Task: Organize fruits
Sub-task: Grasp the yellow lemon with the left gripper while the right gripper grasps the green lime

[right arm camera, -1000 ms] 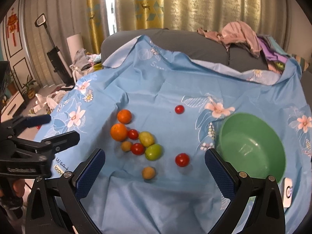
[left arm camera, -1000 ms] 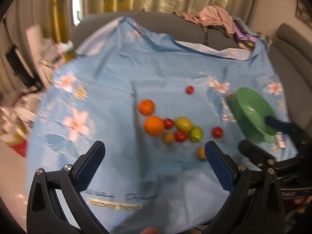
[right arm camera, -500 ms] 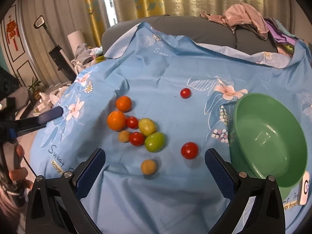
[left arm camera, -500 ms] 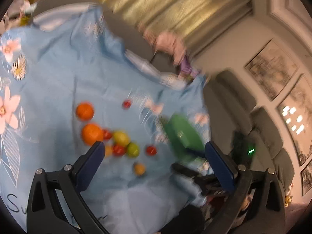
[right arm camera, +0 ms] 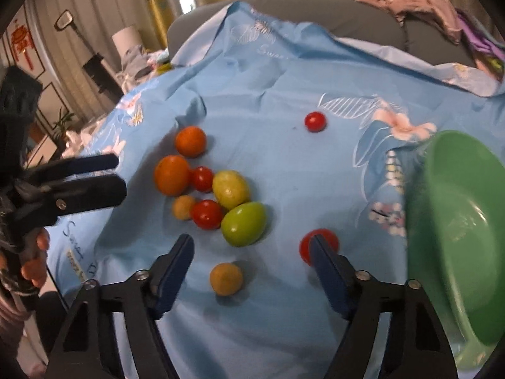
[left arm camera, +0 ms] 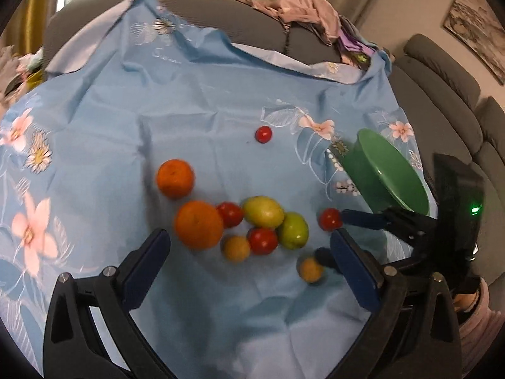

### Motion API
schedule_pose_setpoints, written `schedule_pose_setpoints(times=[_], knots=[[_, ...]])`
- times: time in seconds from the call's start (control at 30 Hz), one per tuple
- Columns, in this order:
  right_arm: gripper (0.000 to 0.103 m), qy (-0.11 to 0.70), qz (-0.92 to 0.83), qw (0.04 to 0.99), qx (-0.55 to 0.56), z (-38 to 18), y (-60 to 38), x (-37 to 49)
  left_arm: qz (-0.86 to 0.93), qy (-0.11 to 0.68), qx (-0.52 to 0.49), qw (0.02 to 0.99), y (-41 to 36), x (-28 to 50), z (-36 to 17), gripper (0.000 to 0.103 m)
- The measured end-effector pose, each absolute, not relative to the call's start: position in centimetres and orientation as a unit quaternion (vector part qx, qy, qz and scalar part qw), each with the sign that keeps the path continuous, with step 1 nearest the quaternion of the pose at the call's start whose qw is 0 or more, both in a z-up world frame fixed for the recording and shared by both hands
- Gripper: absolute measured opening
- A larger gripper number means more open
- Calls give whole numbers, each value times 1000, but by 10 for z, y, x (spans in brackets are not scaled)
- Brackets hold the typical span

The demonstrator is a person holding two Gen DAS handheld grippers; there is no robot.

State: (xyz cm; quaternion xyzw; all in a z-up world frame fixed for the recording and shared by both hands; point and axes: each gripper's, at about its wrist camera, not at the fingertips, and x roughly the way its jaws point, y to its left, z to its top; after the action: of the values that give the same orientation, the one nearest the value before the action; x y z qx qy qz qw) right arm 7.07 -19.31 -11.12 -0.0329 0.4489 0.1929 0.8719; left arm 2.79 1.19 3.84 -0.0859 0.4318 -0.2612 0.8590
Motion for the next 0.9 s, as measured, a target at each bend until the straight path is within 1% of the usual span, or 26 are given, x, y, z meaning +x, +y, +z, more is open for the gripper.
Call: schedule_pose_setpoints(times=[0.03,0.07,0.1,0.23,0.33,0.4,0.43,0.47,0.5,0.6,0.7,0.8,0.9], knots=[[74,451,195,870,-36,-114,-191,73,-264,430,-80,860,9,24,39,100],[66,455,204,866,-41,-118,-188,78,-267,428,-70,860,5,22,44,100],[63,459,213,862,-42,-120,-185,81,-269,425,-59,862,1,18,51,99],[61,470,224,852,-57,-128,-180,93,-287,422,-25,860,-7,15,66,94],[58,477,243,843,-47,-133,-181,101,-295,421,-4,858,-11,11,71,90],[55,480,252,839,-46,-136,-181,106,-301,424,1,854,-12,6,82,88],[52,479,256,839,-45,-137,-180,107,-301,427,4,853,-11,13,79,87],[46,478,259,838,-45,-137,-180,108,-299,428,8,853,-12,10,84,86],[44,479,263,836,-46,-137,-180,109,-300,429,11,852,-11,12,79,84],[43,473,268,838,-47,-138,-181,110,-307,431,17,848,-19,19,84,79],[43,466,258,846,-40,-136,-187,105,-309,438,29,844,-23,19,89,76],[43,457,257,852,-12,-128,-201,95,-311,444,46,839,-31,23,88,74],[43,449,247,859,-17,-122,-208,82,-307,450,72,836,-34,16,89,71]])
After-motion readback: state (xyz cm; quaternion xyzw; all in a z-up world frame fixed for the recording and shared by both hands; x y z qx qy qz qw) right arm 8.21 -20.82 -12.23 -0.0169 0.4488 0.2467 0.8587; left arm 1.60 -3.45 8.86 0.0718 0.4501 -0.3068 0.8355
